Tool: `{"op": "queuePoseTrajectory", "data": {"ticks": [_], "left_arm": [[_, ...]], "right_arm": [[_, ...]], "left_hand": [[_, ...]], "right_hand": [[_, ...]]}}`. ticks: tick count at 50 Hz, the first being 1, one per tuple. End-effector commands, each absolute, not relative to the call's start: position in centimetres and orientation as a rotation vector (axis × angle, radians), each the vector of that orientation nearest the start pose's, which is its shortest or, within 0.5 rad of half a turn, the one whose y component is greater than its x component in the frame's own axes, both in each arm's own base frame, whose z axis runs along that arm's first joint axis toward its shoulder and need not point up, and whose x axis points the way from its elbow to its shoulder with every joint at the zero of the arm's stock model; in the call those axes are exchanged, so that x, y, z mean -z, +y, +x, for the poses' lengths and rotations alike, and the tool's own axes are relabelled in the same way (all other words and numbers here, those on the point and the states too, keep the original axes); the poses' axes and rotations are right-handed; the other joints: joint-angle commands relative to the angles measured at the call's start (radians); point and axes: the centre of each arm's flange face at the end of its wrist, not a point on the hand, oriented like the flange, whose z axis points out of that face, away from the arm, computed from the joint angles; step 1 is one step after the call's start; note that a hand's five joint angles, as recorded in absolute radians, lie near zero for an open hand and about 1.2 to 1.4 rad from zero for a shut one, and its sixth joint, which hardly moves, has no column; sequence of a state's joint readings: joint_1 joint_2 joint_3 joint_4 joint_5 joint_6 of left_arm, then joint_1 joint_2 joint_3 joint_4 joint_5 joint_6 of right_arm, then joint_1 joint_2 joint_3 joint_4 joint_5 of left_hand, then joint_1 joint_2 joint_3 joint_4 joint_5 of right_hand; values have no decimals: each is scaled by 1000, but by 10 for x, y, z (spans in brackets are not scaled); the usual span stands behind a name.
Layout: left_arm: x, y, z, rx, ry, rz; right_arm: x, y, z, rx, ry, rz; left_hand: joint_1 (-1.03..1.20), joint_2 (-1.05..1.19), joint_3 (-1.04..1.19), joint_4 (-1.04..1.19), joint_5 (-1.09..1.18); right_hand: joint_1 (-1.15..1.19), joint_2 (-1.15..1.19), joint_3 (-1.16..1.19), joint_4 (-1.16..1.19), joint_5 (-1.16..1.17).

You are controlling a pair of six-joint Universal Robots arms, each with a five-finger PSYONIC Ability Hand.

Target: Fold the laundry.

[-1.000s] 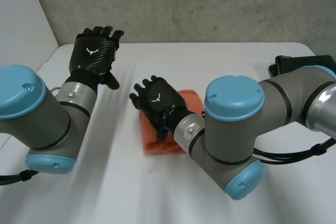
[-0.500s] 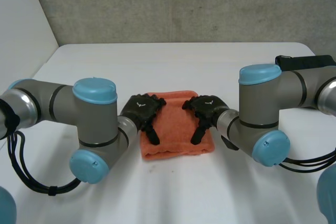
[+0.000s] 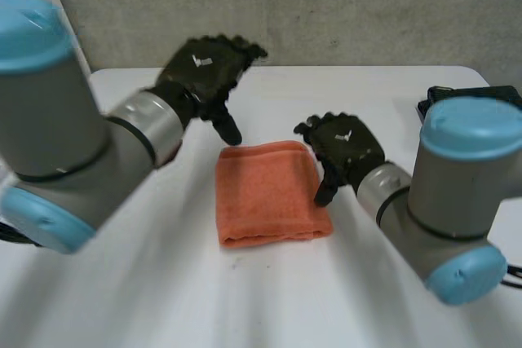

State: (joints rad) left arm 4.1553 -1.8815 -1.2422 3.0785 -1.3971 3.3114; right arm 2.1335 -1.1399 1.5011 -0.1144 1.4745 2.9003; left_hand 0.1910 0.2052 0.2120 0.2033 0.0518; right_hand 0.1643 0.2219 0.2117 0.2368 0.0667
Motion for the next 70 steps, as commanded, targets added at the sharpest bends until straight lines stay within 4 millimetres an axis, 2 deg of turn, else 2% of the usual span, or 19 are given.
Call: {"op": "queuePoseTrajectory", "data": {"ticks": [1,9,16,23,31,59,63,64,65,67,70], "left_arm": [[-320,-234,-308,2375,2499,1189],[-319,-234,-307,2358,2519,1187],[-315,-233,-308,2339,2536,1196],[-313,-233,-309,2335,2543,1194],[-311,-234,-309,2327,2553,1193],[-308,-233,-309,2315,2587,1178],[-308,-234,-309,2313,2589,1176],[-308,-234,-309,2313,2589,1176],[-307,-233,-309,2311,2590,1176],[-308,-233,-308,2313,2589,1176],[-307,-233,-309,2308,2592,1176]], "right_arm": [[-169,-203,329,1676,2011,-1051],[-132,-201,343,1657,1991,-1102],[-117,-209,349,1644,2003,-1111],[-115,-217,355,1680,1974,-1108],[-109,-222,359,1712,1962,-1183],[-107,-246,374,1820,1940,-1189],[-104,-248,376,1812,1944,-1193],[-102,-249,376,1806,1951,-1193],[-102,-249,376,1803,1953,-1194],[-103,-248,375,1799,1956,-1196],[-109,-251,372,1804,1964,-1190]], "left_hand": [[28,14,7,16,-7],[20,5,-1,7,-16],[14,0,-7,1,-22],[11,-3,-10,-2,-25],[11,-3,-10,-2,-25],[11,-3,-10,-2,-25],[11,-3,-10,-2,-25],[11,-3,-10,-2,-25],[11,-3,-10,-2,-25],[11,-3,-10,-2,-25],[11,-3,-10,-2,-25]], "right_hand": [[10,-47,-37,-62,-67],[10,-47,-37,-62,-67],[58,1,11,-14,-19],[185,127,137,112,108],[290,233,243,218,214],[414,356,366,341,337],[733,675,686,660,656],[969,912,922,897,892],[1065,1007,1017,992,988],[1200,1142,1153,1128,1123],[1232,1174,1185,1159,1155]]}}
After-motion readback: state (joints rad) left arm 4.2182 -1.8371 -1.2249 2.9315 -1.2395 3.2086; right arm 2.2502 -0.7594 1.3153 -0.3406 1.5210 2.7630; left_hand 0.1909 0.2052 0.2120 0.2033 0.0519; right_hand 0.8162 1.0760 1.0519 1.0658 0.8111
